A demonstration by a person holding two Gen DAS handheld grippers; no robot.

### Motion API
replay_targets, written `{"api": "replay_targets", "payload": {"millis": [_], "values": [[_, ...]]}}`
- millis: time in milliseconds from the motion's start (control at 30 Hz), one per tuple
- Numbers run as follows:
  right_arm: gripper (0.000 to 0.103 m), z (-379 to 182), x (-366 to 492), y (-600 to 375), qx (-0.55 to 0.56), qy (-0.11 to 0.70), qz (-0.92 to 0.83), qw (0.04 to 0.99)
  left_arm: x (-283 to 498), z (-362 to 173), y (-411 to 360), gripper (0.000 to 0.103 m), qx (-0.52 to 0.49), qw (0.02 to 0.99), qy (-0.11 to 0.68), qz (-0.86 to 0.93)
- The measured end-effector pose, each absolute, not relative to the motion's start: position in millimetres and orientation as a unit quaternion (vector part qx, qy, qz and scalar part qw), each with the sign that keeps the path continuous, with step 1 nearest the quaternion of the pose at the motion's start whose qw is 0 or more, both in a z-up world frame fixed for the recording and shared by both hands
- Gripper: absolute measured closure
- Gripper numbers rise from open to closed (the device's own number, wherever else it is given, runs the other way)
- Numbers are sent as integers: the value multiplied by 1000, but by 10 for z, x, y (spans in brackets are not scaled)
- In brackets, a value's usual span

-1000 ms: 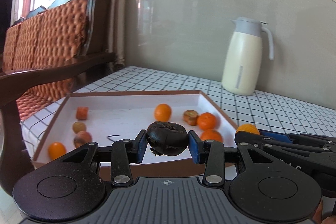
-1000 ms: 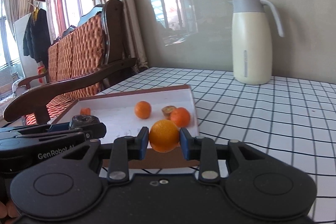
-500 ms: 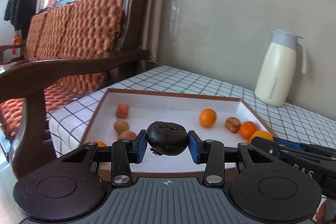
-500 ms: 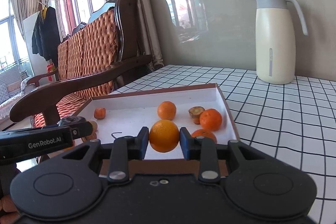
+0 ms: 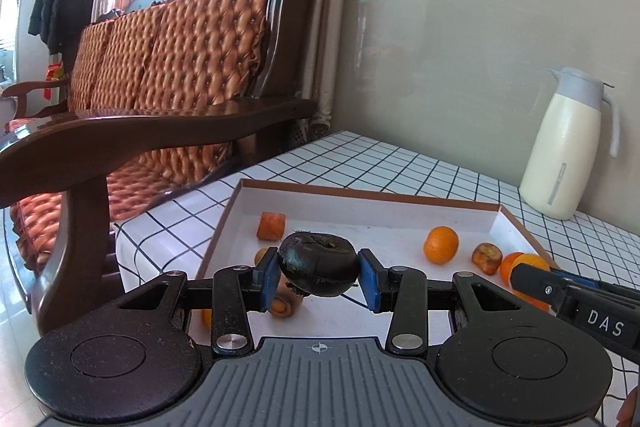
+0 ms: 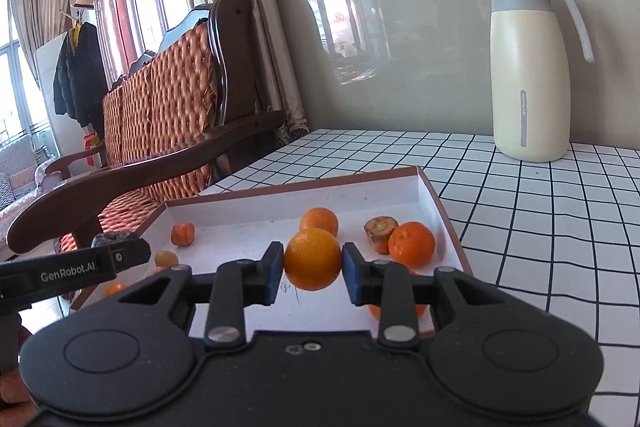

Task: Organize fruits
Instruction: 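Lift the brown fruit and small orange and carry them over the box, then open both tools over the box to drop the brown fruit and orange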

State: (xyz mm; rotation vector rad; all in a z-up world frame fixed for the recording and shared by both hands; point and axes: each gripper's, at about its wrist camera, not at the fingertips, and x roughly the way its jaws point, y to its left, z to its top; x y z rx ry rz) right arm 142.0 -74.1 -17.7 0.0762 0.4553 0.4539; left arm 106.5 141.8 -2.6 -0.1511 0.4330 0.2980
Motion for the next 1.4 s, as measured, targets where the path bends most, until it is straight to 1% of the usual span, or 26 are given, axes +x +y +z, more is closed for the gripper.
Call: {"api": "replay_targets", "payload": {"millis": [833, 1400], "values": [[80, -170, 1922, -688, 26, 221, 195, 955, 1477, -61, 1628, 61, -82, 957, 218, 176], [80, -202, 2302, -602, 23, 233, 186, 954, 1836, -191, 1736, 61, -88, 949, 237, 187]]}}
